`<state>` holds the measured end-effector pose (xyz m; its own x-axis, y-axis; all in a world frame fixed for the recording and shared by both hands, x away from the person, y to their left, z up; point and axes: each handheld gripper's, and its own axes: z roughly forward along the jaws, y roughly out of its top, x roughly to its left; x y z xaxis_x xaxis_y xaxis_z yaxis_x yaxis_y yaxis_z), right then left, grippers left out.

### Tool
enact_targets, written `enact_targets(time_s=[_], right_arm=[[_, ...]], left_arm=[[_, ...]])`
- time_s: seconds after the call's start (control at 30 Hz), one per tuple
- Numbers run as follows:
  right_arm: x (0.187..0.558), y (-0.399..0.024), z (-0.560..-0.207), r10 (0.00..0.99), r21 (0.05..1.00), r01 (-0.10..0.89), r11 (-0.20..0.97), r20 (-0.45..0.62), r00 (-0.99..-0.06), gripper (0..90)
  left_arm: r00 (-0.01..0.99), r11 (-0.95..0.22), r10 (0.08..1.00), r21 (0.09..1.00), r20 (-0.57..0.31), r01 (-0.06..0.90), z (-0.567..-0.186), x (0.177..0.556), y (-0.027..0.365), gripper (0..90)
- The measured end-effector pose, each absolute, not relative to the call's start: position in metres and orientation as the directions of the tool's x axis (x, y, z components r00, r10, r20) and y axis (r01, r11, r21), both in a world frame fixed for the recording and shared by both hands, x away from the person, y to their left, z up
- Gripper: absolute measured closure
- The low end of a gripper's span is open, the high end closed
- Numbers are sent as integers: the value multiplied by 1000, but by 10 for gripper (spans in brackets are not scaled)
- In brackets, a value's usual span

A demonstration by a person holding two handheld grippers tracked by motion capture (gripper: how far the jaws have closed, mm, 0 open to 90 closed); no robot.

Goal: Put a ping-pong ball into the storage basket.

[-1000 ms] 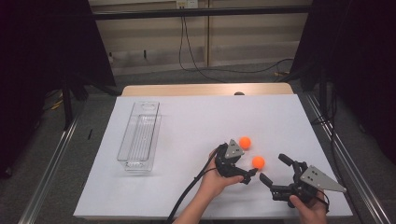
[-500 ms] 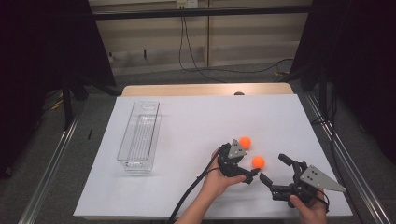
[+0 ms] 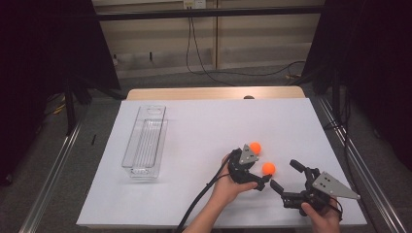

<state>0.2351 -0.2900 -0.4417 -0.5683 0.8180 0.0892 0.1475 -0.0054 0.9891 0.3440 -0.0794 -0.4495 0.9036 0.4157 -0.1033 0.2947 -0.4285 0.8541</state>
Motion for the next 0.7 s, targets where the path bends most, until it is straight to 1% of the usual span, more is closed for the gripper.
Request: enact_targets(time_s=[0.3,0.7], right_arm=[[235,-290,-442,819,989,149,-2,86,-567,31],[235,-290,-442,819,989,150,0,86,-567,31]], left_arm=[[903,-434,418,851,-102,297,-452,345,-82,73],[914,-451,394,846,-97,285,-452,345,-90,100]])
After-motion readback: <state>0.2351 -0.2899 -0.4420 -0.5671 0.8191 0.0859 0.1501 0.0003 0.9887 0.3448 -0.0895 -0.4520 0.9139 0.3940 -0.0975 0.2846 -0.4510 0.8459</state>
